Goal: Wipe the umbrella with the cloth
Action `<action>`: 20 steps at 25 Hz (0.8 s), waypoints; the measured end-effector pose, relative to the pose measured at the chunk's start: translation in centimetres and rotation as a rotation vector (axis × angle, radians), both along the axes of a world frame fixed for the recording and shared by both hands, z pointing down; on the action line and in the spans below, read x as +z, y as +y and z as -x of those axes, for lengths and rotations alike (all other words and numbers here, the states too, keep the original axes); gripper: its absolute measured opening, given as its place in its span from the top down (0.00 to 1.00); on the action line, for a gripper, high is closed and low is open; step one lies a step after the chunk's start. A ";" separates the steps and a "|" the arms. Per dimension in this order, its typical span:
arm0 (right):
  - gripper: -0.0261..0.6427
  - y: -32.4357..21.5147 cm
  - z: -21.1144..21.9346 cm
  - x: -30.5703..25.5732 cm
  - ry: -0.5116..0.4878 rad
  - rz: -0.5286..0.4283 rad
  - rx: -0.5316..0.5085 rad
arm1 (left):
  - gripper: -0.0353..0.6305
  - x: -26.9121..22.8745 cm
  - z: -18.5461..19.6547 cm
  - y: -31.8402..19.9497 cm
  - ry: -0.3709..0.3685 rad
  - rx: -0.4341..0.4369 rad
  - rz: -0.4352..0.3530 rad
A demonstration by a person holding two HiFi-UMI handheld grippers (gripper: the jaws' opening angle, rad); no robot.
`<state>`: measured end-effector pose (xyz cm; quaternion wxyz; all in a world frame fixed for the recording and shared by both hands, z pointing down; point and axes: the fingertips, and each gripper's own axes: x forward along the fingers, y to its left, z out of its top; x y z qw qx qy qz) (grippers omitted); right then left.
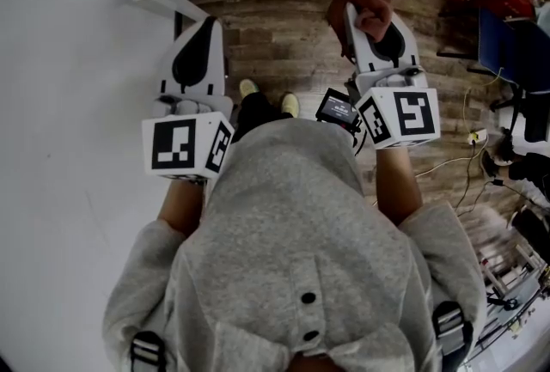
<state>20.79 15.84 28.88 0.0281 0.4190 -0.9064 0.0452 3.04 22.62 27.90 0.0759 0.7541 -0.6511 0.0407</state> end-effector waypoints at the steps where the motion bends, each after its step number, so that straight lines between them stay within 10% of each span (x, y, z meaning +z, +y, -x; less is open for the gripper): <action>1: 0.81 -0.1 0.1 -0.1 -0.001 0.001 -0.001 | 0.92 -0.1 0.0 -0.1 -0.004 0.000 0.000; 20: 0.81 -8.9 8.0 -1.3 0.024 0.012 -0.008 | 0.92 0.3 8.2 -9.8 0.016 0.005 0.017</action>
